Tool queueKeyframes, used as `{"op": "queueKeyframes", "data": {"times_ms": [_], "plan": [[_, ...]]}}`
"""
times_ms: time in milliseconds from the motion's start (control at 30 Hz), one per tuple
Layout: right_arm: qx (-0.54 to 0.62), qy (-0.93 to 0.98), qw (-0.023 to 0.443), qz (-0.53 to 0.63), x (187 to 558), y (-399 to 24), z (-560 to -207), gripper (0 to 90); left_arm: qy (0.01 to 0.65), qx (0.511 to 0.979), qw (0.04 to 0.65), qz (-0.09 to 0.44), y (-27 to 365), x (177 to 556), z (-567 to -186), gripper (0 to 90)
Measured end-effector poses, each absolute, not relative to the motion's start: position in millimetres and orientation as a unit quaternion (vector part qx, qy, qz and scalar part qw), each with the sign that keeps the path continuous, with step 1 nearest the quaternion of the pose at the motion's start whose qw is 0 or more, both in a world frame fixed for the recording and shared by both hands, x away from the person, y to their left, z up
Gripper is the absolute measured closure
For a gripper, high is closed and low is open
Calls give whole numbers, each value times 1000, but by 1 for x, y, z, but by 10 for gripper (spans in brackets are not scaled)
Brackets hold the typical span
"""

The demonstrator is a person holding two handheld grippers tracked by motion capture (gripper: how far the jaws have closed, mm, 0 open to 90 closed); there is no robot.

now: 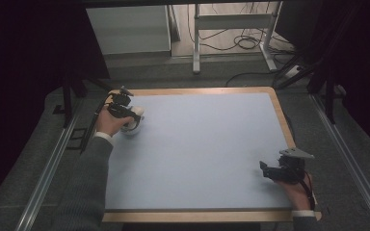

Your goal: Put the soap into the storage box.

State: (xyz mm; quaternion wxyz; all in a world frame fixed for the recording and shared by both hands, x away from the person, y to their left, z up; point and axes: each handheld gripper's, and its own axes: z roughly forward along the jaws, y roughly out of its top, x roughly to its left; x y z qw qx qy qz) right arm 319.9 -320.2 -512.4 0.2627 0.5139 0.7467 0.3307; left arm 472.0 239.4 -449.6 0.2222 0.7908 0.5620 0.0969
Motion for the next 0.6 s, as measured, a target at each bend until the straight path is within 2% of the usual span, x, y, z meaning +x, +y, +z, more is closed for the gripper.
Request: {"op": "queueKeyframes", "data": {"times_ms": [600], "plan": [[510,746,266,335,319,-320,-510,56,587,776,204,104,242,488,-470,496]]}}
